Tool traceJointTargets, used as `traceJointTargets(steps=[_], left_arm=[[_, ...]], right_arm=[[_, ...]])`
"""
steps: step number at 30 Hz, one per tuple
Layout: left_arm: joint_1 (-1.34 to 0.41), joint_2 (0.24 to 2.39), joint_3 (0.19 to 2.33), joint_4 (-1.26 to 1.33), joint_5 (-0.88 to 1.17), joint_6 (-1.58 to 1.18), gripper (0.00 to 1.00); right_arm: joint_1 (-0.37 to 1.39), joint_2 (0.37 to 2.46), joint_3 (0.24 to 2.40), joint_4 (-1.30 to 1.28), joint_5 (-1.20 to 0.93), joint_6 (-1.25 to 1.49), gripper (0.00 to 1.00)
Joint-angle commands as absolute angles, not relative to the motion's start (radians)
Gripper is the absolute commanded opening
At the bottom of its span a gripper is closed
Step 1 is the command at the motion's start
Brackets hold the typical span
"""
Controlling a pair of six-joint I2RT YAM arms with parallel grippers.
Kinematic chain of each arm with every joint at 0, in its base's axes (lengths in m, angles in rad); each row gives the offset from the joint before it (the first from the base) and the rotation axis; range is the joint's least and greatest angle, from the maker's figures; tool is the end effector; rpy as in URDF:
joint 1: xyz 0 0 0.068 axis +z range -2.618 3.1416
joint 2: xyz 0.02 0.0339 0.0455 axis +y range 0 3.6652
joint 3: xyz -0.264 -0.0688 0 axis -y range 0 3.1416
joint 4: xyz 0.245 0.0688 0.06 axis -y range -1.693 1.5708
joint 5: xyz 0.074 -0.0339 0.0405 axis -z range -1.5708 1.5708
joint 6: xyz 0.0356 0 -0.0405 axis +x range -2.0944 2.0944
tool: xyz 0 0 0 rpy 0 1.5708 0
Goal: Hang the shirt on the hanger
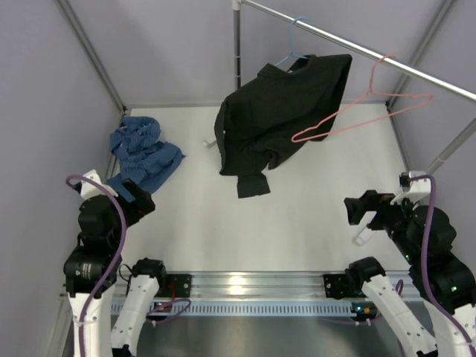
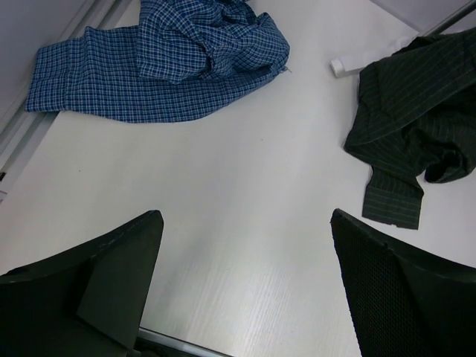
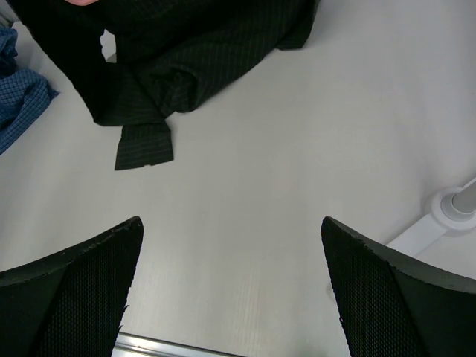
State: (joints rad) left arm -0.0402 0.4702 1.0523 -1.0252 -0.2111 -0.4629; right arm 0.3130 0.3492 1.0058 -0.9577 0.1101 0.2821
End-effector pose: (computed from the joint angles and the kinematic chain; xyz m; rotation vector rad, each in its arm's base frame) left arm 0.0549 0.0053 0.3713 -0.5507 1.9280 -0.1096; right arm 0.0334 0.0067 0.3685 0.0472 1.8808 0.3069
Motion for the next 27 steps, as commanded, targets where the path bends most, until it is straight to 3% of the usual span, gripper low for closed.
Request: traceJointTargets(steps=[1,6,9,13,18,25,27], left_arm=[[-0.040,0.466,1.043,-0.992,-0.277,-0.537,0.98],[-0.040,0.489,1.034,-0.956,-0.324,-0.592,0.98],[-0.040,0.615,0.999,-0.896,-0.379,-0.704,0.98],[-0.037,0.894,1.015,-0.747,-0.458,-0.813,0.98],[0.060,1.355,1.247,-0.724,-0.520,-0.830,0.98],[0.103,1.719,1.483,-0.597,-0.474,-0.692,0.98],[0.104,1.787,1.534,-0.595,-0.498,-0.690,0.94]], right_arm=[[0.302,0.348,1.005,-0.927,0.126,0.290,1.00],[0.302,0.345,0.994,-0.907,0.068,0.285,1.00],[0.301,0.341,0.959,-0.864,-0.048,0.288,1.00],[0.302,0.337,0.893,-0.773,-0.158,0.333,0.99],[0.302,0.330,0.847,-0.709,-0.256,0.356,0.99],[0.301,0.314,0.741,-0.640,-0.307,0.362,0.99],[0.301,0.318,0.727,-0.612,-0.321,0.373,1.00]])
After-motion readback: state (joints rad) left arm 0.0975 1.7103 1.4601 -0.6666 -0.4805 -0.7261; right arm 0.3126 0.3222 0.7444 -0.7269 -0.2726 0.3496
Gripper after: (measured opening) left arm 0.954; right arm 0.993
